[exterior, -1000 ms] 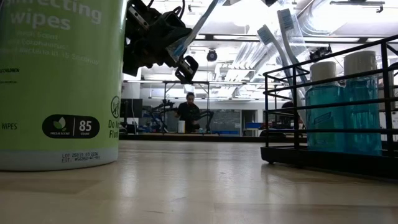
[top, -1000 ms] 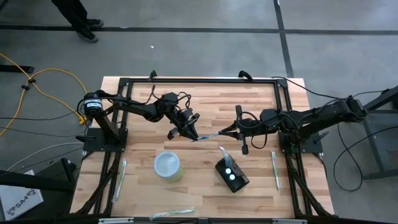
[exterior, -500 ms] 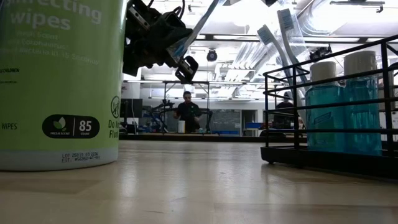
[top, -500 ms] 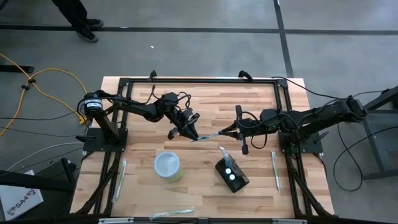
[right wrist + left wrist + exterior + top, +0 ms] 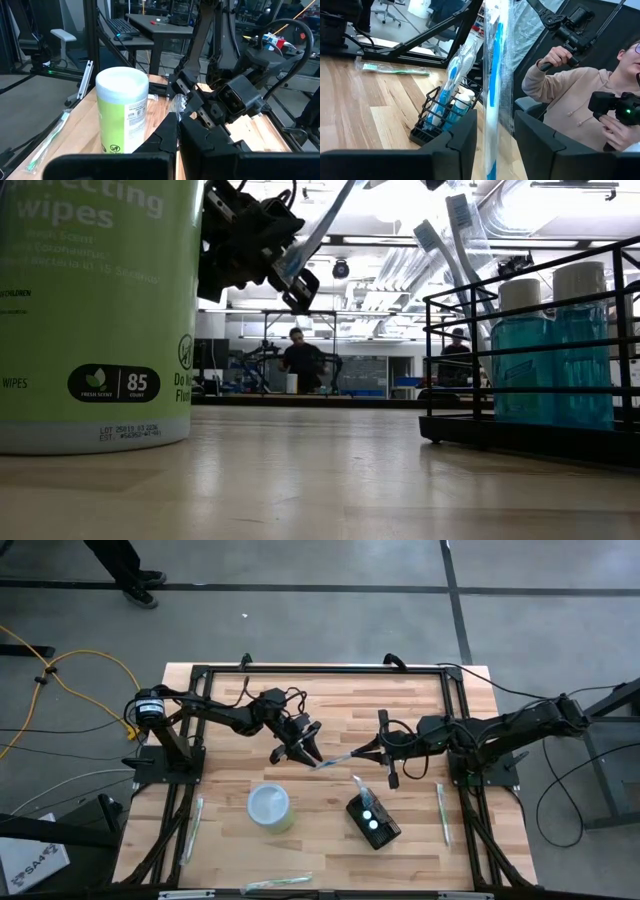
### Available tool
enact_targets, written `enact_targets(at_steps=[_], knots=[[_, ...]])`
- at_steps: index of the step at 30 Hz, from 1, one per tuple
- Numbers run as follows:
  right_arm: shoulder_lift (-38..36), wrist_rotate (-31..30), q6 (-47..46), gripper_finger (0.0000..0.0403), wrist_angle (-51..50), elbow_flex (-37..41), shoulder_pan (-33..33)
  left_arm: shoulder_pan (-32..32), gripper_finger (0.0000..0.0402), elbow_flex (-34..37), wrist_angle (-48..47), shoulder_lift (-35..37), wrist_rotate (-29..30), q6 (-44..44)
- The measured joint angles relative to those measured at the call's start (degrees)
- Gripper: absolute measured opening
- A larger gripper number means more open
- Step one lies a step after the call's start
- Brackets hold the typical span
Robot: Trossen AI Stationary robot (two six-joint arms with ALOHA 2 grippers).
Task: Pick & Place toothbrushing station
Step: Put the blue toothbrush into the black mesh organizer
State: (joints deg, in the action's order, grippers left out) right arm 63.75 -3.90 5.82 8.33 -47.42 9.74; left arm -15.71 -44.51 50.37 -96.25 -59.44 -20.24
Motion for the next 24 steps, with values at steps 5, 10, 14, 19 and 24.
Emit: enact_targets(at_steps=[5, 10, 14, 19, 24], knots=[[0.0, 0.0, 0.0, 0.0003, 0.03, 0.0, 0.01, -1.06, 0.0128, 0.01, -0.04, 0.0, -0.05, 0.29], [0.0, -0.44, 0.0, 0.0003, -0.13, 0.0, 0.02, -2.68, 0.0128, 0.0, -0.03, 0.0, -0.07, 0.29], [0.0, -3.56, -0.22, 0.0003, -1.64, 0.0, 0.02, -3.41, 0.0128, 0.01, 0.53, 0.0, -0.07, 0.3], [-0.02, -6.8, -0.09, 0.0003, -2.18, 0.0, 0.02, -3.4, 0.0128, 0.0, 1.97, 0.0, -0.17, 0.31], [-0.03, -8.53, -0.02, 0.0003, -2.27, 0.0, 0.02, -3.41, 0.0128, 0.0, 2.78, 0.0, -0.17, 0.31]])
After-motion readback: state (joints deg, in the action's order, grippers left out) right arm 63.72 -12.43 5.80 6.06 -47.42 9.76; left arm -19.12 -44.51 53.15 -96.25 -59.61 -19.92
